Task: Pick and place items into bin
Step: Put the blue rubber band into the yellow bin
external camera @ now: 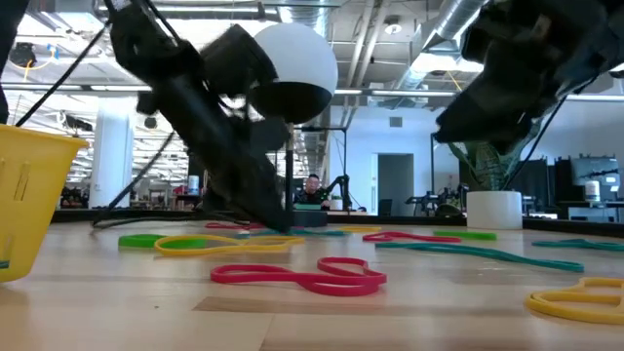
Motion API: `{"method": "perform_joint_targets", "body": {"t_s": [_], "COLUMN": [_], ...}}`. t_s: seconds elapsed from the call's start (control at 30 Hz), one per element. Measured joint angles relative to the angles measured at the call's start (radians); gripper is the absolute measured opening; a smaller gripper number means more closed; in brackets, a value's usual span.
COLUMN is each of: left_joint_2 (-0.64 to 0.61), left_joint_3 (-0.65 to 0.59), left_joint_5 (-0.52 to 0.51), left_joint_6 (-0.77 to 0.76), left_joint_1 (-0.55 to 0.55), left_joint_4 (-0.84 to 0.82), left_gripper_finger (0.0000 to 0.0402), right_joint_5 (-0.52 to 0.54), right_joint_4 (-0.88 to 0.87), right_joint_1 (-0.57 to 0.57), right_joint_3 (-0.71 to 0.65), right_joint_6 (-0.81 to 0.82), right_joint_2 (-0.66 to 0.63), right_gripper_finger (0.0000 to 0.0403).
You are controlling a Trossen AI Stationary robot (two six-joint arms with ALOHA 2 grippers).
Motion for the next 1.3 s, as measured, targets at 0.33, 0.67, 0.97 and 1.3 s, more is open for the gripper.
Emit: {"method": "perform_joint_targets", "body": {"t_s": [0.33,0.67,0.97,1.3], "left_joint_2": [-0.521,-0.570,-0.299,-0.160], "left_joint_3": [0.006,0.004,0.004,0.004], "left_joint_5": [0.318,-0.186,-0.262,-0.266], "left_joint_6": [0.003,-0.213,-0.348,-0.371], "left_joint_1": [-0.228,-0.839,-0.916,-0.878], "left_joint_4": [-0.201,-0.434,-0.423,-0.438], "left_gripper_finger": [0.0000,0.0000,0.0000,0.0009], "right_joint_5": [0.008,0.073,0.115,0.110], "right_joint_4": [0.080,0.259,0.485,0.526], "right_joint_1": [0.119,0.217,0.215,0.168], "right_joint_3": [0.024,0.025,0.025,0.059], "right_joint_6": [0.003,-0.008,-0.016,0.016], "right_joint_2": [-0.019,0.079,0.198,0.320], "right_gripper_finger": [0.0118,0.0118,0.0118,0.0118]}}
